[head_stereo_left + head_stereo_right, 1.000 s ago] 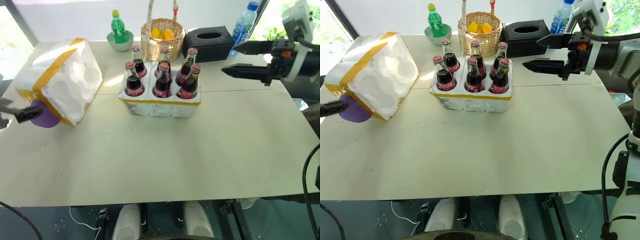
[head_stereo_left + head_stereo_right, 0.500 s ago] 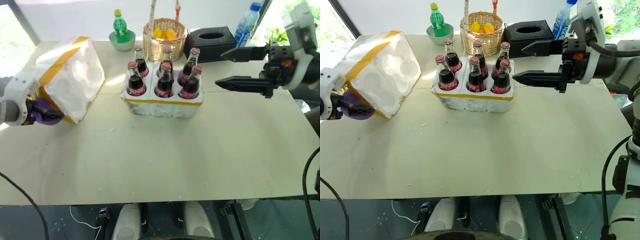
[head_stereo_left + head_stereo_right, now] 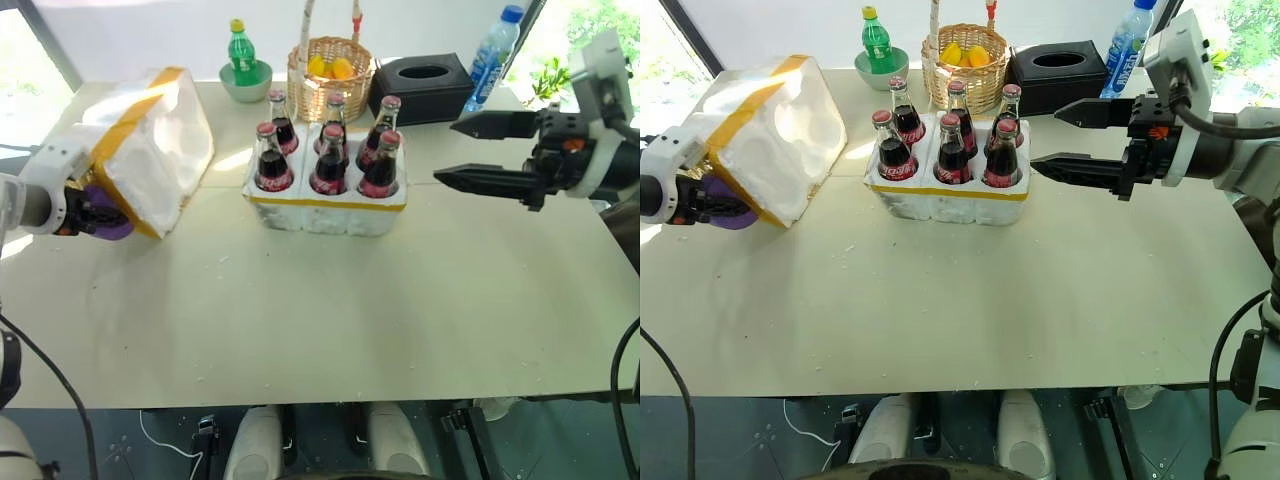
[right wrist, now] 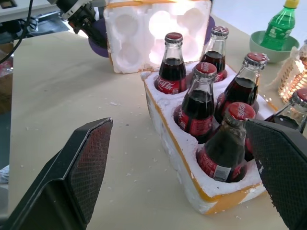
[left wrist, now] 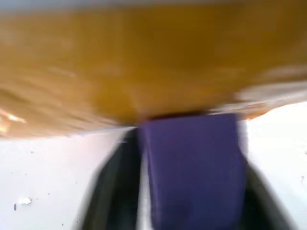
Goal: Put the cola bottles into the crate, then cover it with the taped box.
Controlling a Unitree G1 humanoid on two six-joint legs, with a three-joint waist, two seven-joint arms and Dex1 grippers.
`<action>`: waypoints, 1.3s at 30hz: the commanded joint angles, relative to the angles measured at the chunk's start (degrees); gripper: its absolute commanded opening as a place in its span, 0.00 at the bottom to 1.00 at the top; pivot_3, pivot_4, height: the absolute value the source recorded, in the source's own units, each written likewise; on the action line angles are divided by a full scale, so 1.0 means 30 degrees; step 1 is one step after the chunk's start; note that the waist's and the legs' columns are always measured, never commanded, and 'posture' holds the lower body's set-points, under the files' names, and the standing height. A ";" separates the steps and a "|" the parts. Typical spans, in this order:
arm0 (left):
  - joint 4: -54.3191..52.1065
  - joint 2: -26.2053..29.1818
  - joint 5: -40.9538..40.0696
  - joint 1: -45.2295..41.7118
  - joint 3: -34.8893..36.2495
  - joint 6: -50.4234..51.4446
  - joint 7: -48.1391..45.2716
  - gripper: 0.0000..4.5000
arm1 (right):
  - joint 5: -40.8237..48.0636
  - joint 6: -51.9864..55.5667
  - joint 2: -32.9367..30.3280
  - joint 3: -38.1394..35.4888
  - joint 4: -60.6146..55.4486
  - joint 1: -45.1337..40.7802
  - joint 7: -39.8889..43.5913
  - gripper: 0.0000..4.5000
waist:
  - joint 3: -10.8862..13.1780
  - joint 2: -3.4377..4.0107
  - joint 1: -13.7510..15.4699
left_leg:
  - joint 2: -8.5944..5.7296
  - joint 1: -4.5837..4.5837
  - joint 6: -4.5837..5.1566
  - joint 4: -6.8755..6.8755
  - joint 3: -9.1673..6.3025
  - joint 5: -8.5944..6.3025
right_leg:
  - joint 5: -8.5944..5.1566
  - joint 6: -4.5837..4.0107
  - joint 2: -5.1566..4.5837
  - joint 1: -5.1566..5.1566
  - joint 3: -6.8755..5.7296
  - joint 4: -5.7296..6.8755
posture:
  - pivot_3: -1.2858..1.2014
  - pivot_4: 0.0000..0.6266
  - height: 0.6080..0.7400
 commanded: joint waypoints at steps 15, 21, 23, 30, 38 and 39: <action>-0.2098 -0.3789 0.3230 -0.1136 0.3662 -1.2531 0.8612 0.07 | 0.1311 0.0352 -0.1046 -0.3423 -0.1004 0.2923 -0.1559 1.00 | -0.0003 -0.0044 0.0406 | 0.0009 -0.0013 0.0024 0.0021 -0.0003 -0.0012 | 0.0007 0.0009 -0.0034 0.0007 -0.0005 0.0009 | 0.52 0.24 1.00; -0.0513 -0.4364 0.7248 -0.3227 0.1419 -2.1546 1.0448 0.07 | 0.1786 0.0659 -0.0977 -0.4450 -0.1145 0.3927 -0.2533 1.00 | -0.0005 -0.0048 0.0438 | -0.0026 -0.0007 0.0023 0.0023 0.0013 -0.0012 | 0.0008 0.0011 -0.0030 0.0012 -0.0012 -0.0003 | 0.52 0.24 1.00; 0.0497 -0.4736 0.7907 -0.3889 0.1020 -2.3323 1.0714 0.07 | 0.1830 0.0612 -0.0984 -0.4732 -0.1254 0.4398 -0.2671 1.00 | -0.0008 -0.0044 0.0425 | -0.0032 -0.0005 0.0024 0.0023 0.0019 -0.0013 | 0.0008 0.0012 -0.0032 0.0018 -0.0013 -0.0013 | 0.52 0.24 1.00; 0.3980 -0.5335 1.2290 -0.5392 -0.1686 -2.9960 1.2901 0.07 | 0.2364 0.0825 -0.0639 -0.5773 -0.1497 0.5434 -0.3921 1.00 | -0.0008 -0.0044 0.0374 | -0.0029 0.0006 0.0026 0.0022 0.0033 -0.0012 | 0.0009 0.0013 -0.0024 0.0016 -0.0011 -0.0005 | 0.52 0.24 1.00; 0.6816 -0.6301 1.3752 -0.6625 -0.2275 -3.2787 1.5099 0.07 | 0.2511 0.0539 -0.0198 -0.5954 -0.1747 0.6417 -0.5017 1.00 | -0.0008 -0.0047 0.0419 | -0.0023 0.0001 0.0039 0.0023 0.0026 -0.0020 | 0.0009 0.0014 -0.0029 0.0019 -0.0012 -0.0010 | 0.52 0.24 1.00; 0.7010 -0.6295 1.4174 -0.6893 -0.2440 -3.3044 1.5623 0.07 | 0.2502 0.0520 -0.0132 -0.5959 -0.1696 0.6460 -0.5150 1.00 | -0.0007 -0.0049 0.0413 | -0.0021 -0.0001 0.0043 0.0025 0.0024 -0.0021 | 0.0009 0.0015 -0.0029 0.0020 -0.0013 -0.0011 | 0.52 0.24 1.00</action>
